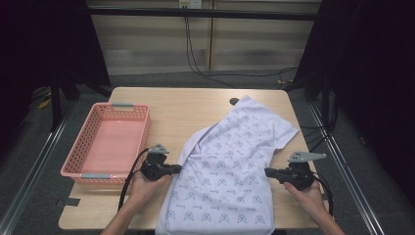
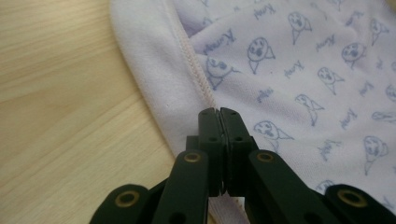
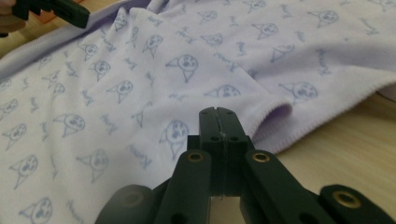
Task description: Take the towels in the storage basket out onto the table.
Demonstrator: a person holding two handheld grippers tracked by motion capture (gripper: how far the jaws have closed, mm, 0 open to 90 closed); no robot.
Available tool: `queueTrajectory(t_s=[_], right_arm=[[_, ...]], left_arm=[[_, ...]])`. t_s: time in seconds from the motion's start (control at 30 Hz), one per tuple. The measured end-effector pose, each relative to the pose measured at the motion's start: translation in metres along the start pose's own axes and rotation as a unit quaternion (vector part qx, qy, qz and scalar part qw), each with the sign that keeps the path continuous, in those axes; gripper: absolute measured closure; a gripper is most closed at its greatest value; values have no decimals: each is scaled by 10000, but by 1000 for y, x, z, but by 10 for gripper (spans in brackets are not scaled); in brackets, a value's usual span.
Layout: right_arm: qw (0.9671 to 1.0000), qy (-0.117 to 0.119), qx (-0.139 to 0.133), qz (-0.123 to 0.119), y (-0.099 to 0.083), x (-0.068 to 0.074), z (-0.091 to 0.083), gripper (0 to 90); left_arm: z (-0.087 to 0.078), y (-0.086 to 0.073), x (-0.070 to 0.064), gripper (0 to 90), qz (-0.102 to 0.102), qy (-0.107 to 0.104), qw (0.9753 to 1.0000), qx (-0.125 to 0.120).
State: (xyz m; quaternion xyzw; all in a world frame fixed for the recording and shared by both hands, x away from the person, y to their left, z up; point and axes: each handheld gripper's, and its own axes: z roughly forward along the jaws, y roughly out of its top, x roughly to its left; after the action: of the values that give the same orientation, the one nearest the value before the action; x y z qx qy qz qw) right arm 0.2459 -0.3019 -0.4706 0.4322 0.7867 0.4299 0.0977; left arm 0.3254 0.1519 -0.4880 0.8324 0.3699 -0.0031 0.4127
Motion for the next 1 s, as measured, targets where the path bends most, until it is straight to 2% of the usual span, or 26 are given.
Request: queueTrajectory(t_s=[0.03,0.07,0.1,0.13,0.17,0.23,0.27,0.33,0.37,0.43,0.47,0.5,0.63,0.73,0.77,0.87,0.9,0.93,0.97,1.0], right_arm=[[10000,-7,70,22,-6,-1,-2,900],[9999,-11,100,-1,-8,-2,-2,830],[9998,-59,184,-9,-9,-4,-1,714],[9997,-137,192,-13,-10,-5,1,646],[9997,-185,169,61,-9,-7,2,604],[9997,-139,76,192,-6,-13,8,530],[9995,-141,101,250,-3,-15,11,524],[9992,-227,210,255,1,-19,21,528],[9990,-228,277,260,1,-22,25,574],[9986,34,323,406,0,-25,30,773],[9989,26,297,358,-1,-22,27,884],[9990,147,178,388,0,-19,20,889],[9990,194,-172,354,-2,-10,-9,893],[9983,192,-376,393,-15,-3,-39,894],[9979,182,-436,440,-21,-1,-48,893],[9983,124,-409,392,-41,10,-73,893],[9985,161,-368,372,-47,15,-79,893],[9985,161,-368,372,-47,15,-79,893],[9988,130,-332,346,-57,23,-88,892],[9988,158,-321,343,-60,25,-91,891]], left_arm=[[-8,-1,4,888,-193,-144,9995,-191],[-11,-2,5,888,-210,-159,9994,-201],[-13,-3,4,888,-222,-91,9996,-167],[-14,-3,1,888,-181,37,9998,-61],[-15,-5,-3,887,-104,34,9999,12],[-15,-7,-12,886,30,-82,9999,97],[-14,-7,-15,886,75,-104,9999,61],[-13,-8,-16,886,71,-155,9999,10],[-14,-8,-15,886,78,-147,9999,-4],[-16,-9,-13,886,-20,-146,9999,-42],[-18,-10,-12,886,-47,-187,9998,-84],[-19,-11,-12,886,-48,-229,9997,-106],[-24,-16,-14,886,-113,-221,9997,-76],[-33,-22,-21,887,-166,-392,9990,-158],[-37,-27,-25,887,-211,-540,9981,-200],[-50,-43,-38,887,-248,-704,9971,-172],[-58,-55,-43,887,-387,-826,9958,-126],[-58,-55,-43,887,-387,-826,9958,-126],[-61,-60,-45,887,-435,-912,9948,-121],[-64,-66,-47,886,-439,-949,9945,-109]])
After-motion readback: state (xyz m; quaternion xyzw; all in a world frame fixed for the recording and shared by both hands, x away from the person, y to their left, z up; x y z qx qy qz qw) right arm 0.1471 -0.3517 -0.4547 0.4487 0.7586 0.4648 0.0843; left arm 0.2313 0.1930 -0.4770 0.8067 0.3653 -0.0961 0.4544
